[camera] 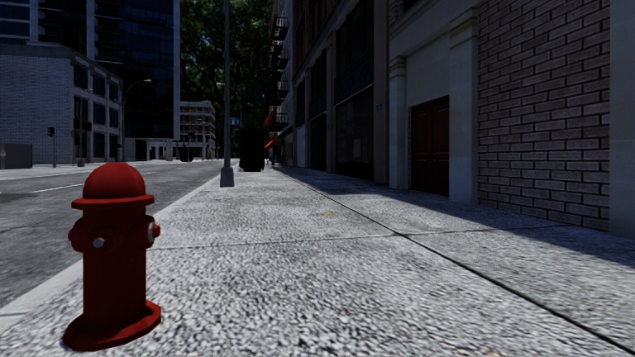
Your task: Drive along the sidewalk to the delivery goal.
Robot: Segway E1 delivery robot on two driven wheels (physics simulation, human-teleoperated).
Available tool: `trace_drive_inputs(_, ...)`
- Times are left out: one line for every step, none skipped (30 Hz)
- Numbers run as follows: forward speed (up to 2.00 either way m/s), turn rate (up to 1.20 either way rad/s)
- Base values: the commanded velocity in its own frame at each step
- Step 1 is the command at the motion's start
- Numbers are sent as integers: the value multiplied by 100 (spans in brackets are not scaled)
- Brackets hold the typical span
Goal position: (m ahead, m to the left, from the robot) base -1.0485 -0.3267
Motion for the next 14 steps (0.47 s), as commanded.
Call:
trace_drive_inputs(0,0)
trace_drive_inputs(0,0)
trace_drive_inputs(0,0)
trace_drive_inputs(0,0)
trace_drive_inputs(0,0)
trace_drive_inputs(0,0)
trace_drive_inputs(0,0)
trace_drive_inputs(0,0)
trace_drive_inputs(0,0)
trace_drive_inputs(0,0)
trace_drive_inputs(0,0)
trace_drive_inputs(0,0)
trace_drive_inputs(0,0)
trace_drive_inputs(0,0)
